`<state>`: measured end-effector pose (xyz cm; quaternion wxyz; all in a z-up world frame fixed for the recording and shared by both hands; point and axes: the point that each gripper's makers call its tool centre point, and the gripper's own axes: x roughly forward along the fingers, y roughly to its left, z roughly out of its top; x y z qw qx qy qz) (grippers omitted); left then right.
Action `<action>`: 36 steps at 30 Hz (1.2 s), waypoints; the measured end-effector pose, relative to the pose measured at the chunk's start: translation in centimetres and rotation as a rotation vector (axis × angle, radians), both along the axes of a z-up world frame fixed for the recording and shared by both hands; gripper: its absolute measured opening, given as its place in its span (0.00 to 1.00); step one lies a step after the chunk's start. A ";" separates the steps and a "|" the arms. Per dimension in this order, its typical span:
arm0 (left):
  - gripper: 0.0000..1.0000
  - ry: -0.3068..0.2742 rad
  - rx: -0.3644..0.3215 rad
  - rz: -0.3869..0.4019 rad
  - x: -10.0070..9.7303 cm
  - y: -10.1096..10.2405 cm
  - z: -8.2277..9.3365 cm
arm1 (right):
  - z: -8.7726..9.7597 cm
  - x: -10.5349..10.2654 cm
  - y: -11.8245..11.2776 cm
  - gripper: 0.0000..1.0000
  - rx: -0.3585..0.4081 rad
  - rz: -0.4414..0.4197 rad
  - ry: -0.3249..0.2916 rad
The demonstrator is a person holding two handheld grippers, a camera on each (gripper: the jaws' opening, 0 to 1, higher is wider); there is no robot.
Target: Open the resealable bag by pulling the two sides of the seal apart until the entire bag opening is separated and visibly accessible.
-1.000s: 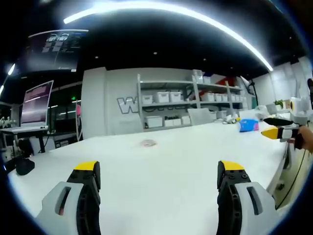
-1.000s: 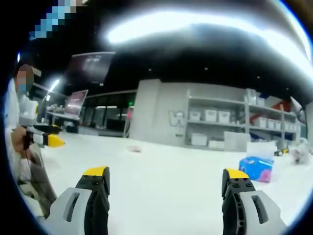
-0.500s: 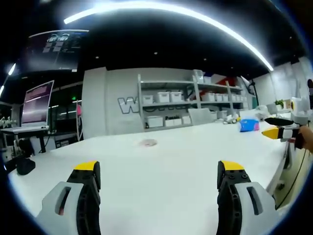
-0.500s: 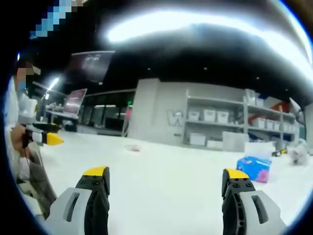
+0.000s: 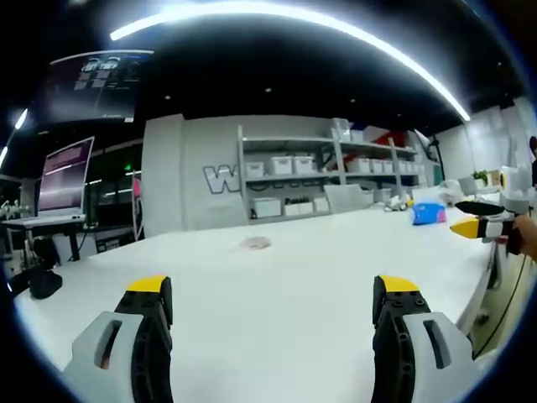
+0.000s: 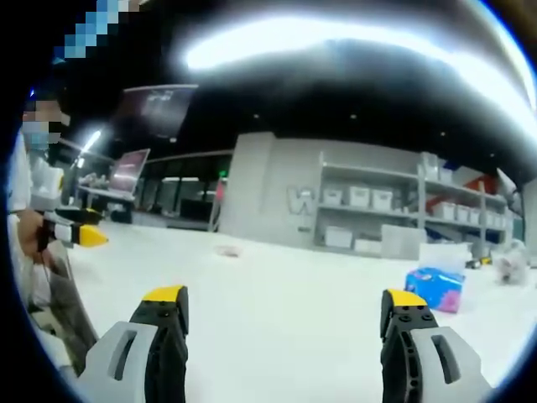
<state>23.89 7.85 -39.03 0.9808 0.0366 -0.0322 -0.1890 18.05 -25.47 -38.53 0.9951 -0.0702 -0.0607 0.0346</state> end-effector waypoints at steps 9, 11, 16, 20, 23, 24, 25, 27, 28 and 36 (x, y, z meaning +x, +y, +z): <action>0.98 0.001 0.002 0.003 0.0 0.1 -0.1 | 0.3 -0.1 -0.4 0.96 -0.036 -0.014 0.002; 0.98 0.002 0.001 0.003 0.0 0.1 -0.1 | 0.3 -0.1 -0.5 0.96 -0.038 -0.015 0.001; 0.98 0.003 0.009 0.004 -0.1 0.2 -0.2 | 0.1 -0.1 -0.3 0.96 -0.041 -0.012 0.008; 0.98 0.001 0.007 0.005 -0.1 0.2 -0.1 | 0.0 0.0 -0.2 0.96 -0.047 -0.010 0.015; 0.98 0.000 0.009 0.005 -0.1 0.2 -0.1 | 0.1 0.0 -0.1 0.96 -0.050 -0.006 0.012; 0.98 -0.001 0.010 0.005 -0.1 0.2 -0.1 | 0.2 0.0 -0.1 0.96 -0.050 -0.005 0.010; 0.98 -0.001 0.010 0.004 -0.1 0.2 -0.1 | 0.2 0.0 0.0 0.96 -0.051 -0.004 0.009; 0.98 -0.002 0.008 0.003 -0.1 0.2 -0.1 | 0.4 0.1 0.0 0.96 -0.056 -0.002 0.007; 0.98 -0.002 0.008 0.002 -0.1 0.2 0.0 | 0.4 0.1 0.1 0.96 -0.057 -0.001 0.006; 0.98 -0.004 0.008 0.002 -0.1 0.3 0.1 | 0.9 0.2 0.5 0.97 -0.066 0.012 -0.003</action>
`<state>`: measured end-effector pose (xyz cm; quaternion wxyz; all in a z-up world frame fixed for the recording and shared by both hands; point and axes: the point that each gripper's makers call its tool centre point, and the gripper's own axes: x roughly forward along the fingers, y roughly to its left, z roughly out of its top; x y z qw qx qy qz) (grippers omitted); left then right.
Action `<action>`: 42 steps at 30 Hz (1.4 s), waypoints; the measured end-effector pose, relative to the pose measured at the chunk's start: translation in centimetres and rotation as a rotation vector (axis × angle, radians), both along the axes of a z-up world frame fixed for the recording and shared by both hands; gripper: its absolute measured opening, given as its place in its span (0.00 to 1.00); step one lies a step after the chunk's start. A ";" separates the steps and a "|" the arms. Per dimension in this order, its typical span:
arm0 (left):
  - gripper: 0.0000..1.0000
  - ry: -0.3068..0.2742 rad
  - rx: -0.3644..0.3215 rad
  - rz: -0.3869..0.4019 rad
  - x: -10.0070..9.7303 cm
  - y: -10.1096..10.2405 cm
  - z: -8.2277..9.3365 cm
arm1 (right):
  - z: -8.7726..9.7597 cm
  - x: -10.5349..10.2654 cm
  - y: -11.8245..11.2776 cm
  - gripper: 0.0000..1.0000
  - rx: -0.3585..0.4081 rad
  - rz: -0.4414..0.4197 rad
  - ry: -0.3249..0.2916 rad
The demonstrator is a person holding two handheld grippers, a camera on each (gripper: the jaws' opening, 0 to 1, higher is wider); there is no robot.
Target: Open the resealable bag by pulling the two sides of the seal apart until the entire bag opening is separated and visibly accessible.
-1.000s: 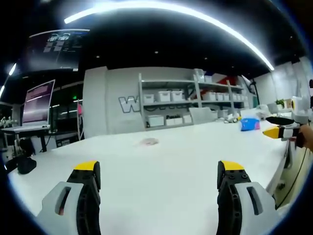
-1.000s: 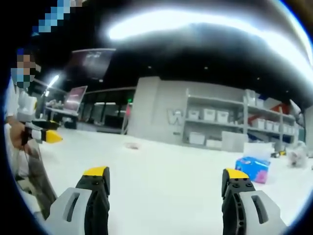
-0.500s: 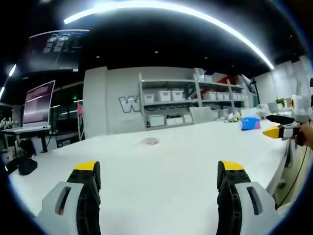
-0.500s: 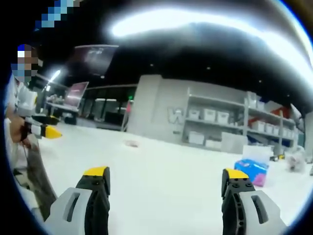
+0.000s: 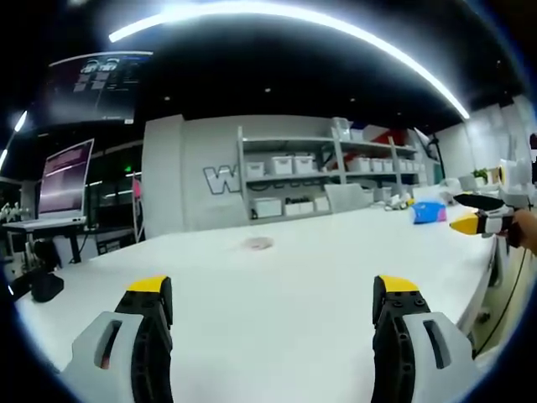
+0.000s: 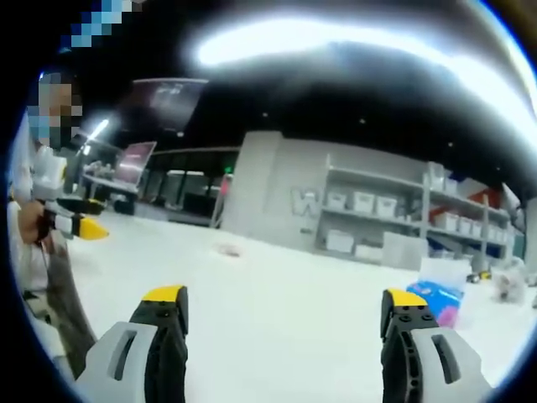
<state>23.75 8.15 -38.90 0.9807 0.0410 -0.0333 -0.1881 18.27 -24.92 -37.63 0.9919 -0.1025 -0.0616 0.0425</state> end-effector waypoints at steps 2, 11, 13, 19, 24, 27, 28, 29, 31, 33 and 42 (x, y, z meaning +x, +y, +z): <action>0.98 0.000 0.001 0.001 0.0 0.1 0.0 | 0.1 0.0 0.0 0.98 -0.004 -0.002 -0.001; 0.98 0.003 0.002 0.002 -0.3 0.2 0.0 | 0.3 -0.1 0.2 0.98 -0.027 -0.002 0.003; 0.98 0.002 0.002 0.004 -0.4 0.3 0.0 | 0.2 -0.2 0.2 0.98 -0.031 -0.001 0.008; 0.98 0.004 0.005 0.001 -0.5 0.2 -0.1 | 0.2 0.0 0.4 0.98 -0.046 0.006 0.013; 0.98 0.009 0.008 0.004 -0.4 0.3 -0.2 | 0.4 0.5 0.5 0.97 -0.095 0.006 0.020; 0.98 0.010 0.011 0.002 -0.4 0.2 -0.2 | 0.3 0.9 0.6 0.97 -0.128 0.011 0.031; 0.98 0.010 0.012 0.002 -0.4 0.2 -0.2 | 0.3 1.0 0.6 0.97 -0.137 0.014 0.035; 0.98 0.011 0.014 0.003 -0.4 0.2 -0.3 | 0.3 1.1 0.7 0.97 -0.142 0.015 0.039; 0.98 0.012 0.015 0.004 -0.4 0.2 -0.3 | 0.2 1.3 0.9 0.97 -0.164 0.025 0.047; 0.98 0.014 0.015 0.005 -0.3 0.3 -0.4 | 0.2 1.5 1.2 0.97 -0.195 0.033 0.050; 0.98 0.016 0.020 0.006 -0.3 0.3 -0.5 | 0.6 2.2 1.7 0.97 -0.272 0.047 0.042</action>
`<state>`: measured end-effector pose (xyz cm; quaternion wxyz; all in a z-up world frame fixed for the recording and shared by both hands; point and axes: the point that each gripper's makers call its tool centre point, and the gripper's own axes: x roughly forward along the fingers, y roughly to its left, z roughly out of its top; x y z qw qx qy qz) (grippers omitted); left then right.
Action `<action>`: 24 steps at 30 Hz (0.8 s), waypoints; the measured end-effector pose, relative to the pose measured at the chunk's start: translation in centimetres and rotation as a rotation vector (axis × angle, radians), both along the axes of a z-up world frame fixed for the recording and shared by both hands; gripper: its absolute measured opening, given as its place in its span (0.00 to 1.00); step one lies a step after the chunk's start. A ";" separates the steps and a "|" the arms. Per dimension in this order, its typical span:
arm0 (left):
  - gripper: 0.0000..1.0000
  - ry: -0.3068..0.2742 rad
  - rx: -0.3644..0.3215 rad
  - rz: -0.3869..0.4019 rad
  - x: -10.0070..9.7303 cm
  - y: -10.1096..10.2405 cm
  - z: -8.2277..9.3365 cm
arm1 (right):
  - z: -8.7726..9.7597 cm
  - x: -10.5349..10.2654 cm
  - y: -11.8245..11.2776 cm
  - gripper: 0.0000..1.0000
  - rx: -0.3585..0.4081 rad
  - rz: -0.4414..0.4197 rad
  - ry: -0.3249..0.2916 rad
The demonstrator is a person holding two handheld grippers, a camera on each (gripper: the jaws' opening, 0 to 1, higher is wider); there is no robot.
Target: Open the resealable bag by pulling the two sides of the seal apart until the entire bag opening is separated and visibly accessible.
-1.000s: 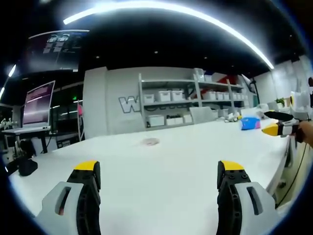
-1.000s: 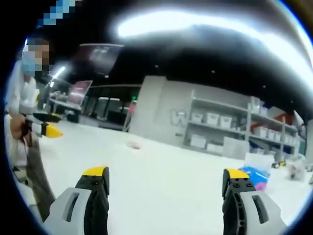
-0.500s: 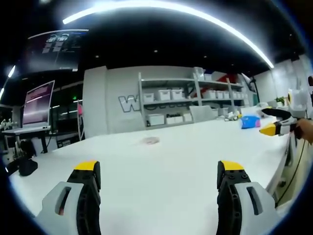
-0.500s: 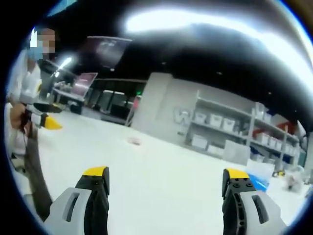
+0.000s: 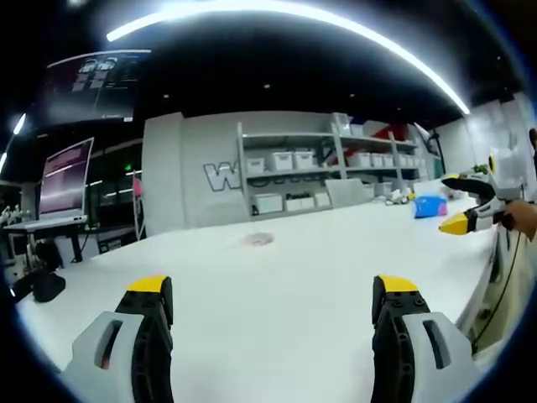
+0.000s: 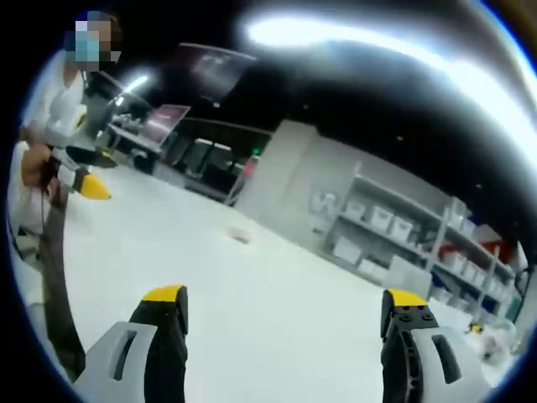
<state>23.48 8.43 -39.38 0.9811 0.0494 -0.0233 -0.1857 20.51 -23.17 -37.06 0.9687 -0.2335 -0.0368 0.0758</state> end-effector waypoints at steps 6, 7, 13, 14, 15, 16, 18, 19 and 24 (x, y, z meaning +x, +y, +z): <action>0.98 -0.002 -0.005 0.002 0.0 0.1 0.0 | 0.2 0.3 0.6 0.95 -0.019 0.026 0.004; 0.98 -0.001 -0.004 0.002 0.0 0.1 0.0 | 0.3 0.4 0.7 0.95 -0.020 0.029 0.003; 0.98 0.002 -0.001 0.003 0.0 0.1 -0.2 | 1.2 0.5 1.0 0.96 -0.025 0.040 -0.022; 0.98 0.002 -0.003 0.003 0.0 0.1 -0.2 | 1.4 0.5 1.0 0.96 -0.028 0.042 -0.024; 0.98 0.002 -0.007 0.003 0.0 0.1 -0.1 | 1.5 0.6 1.1 0.96 -0.034 0.045 -0.026; 0.98 0.002 -0.008 0.002 0.0 0.1 -0.1 | 1.5 0.6 1.1 0.97 -0.041 0.047 -0.026; 0.98 0.001 -0.007 0.002 0.0 0.1 -0.2 | 1.6 0.8 1.2 0.97 -0.053 0.052 -0.024; 0.98 0.001 -0.008 0.003 0.0 0.1 -0.2 | 1.6 0.9 1.3 0.97 -0.059 0.055 -0.022; 0.98 0.003 -0.011 0.005 0.0 0.2 -0.3 | 1.7 1.1 1.8 0.97 -0.081 0.067 -0.020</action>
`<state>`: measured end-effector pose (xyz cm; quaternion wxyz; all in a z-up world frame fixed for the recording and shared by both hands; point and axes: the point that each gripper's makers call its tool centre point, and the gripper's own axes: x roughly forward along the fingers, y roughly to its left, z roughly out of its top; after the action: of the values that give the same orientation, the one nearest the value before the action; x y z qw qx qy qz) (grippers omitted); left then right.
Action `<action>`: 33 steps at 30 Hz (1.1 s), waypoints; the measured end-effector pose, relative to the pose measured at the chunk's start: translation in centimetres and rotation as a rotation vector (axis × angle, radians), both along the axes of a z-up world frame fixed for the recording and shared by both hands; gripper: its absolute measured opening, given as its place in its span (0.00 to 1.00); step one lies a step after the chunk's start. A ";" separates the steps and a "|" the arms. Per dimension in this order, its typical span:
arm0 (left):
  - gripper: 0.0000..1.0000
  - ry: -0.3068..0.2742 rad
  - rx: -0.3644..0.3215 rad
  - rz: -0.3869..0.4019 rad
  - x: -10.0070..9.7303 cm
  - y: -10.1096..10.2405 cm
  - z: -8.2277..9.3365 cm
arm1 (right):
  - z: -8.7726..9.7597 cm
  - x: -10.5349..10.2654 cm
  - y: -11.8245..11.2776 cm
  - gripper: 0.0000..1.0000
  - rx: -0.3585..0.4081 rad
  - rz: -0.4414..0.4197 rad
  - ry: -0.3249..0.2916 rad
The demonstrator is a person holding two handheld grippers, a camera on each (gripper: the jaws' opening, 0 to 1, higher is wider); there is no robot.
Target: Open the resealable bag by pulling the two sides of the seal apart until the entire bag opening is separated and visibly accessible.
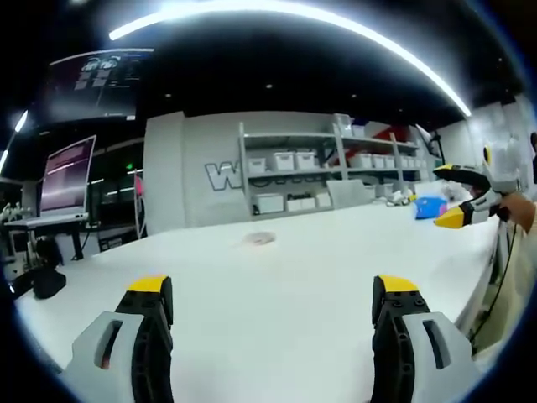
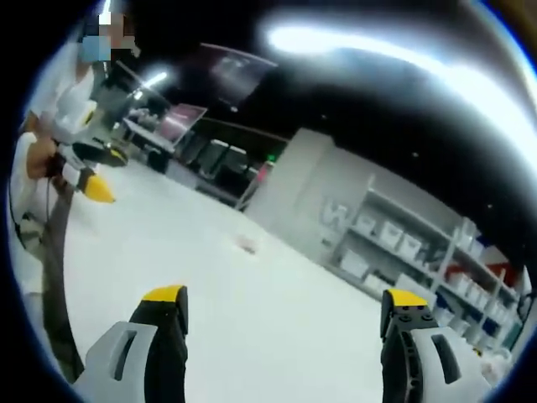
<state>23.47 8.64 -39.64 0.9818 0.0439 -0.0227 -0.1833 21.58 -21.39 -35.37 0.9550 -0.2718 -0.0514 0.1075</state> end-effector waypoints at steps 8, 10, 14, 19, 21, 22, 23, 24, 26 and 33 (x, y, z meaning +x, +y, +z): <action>0.98 0.000 -0.001 0.000 -0.1 0.0 -0.1 | -0.3 0.1 0.2 0.97 0.030 0.019 0.012; 0.97 0.001 0.000 0.001 0.0 0.1 -0.1 | -0.2 0.1 0.2 0.97 0.050 0.027 0.013; 0.97 0.002 -0.001 0.002 -0.1 0.1 -0.2 | 0.3 0.3 0.3 0.97 0.079 0.040 0.009; 0.97 0.001 0.000 -0.001 -0.1 0.0 -0.2 | 0.6 0.5 0.7 0.96 0.090 0.052 0.005; 0.97 -0.001 0.002 -0.001 -0.1 0.0 -0.1 | 0.7 0.5 1.0 0.96 0.097 0.062 0.004; 0.97 -0.002 0.001 0.000 -0.1 0.0 -0.1 | 0.7 0.5 1.0 0.96 0.099 0.065 0.004; 0.97 -0.003 0.000 0.000 -0.1 0.0 0.0 | 0.7 0.6 1.1 0.96 0.101 0.067 0.004; 0.97 -0.004 0.000 0.000 -0.1 0.1 0.0 | 0.7 0.6 1.1 0.96 0.102 0.068 0.004; 0.97 -0.004 0.001 0.001 -0.1 0.1 0.1 | 0.8 0.7 1.1 0.96 0.111 0.072 0.007; 0.97 -0.006 0.004 -0.001 -0.2 0.0 0.3 | 1.1 1.0 1.2 0.96 0.164 0.095 0.020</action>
<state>23.29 8.67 -39.36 0.9815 0.0463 -0.0254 -0.1838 22.55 -20.19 -34.26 0.9682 -0.1890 -0.0631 0.1510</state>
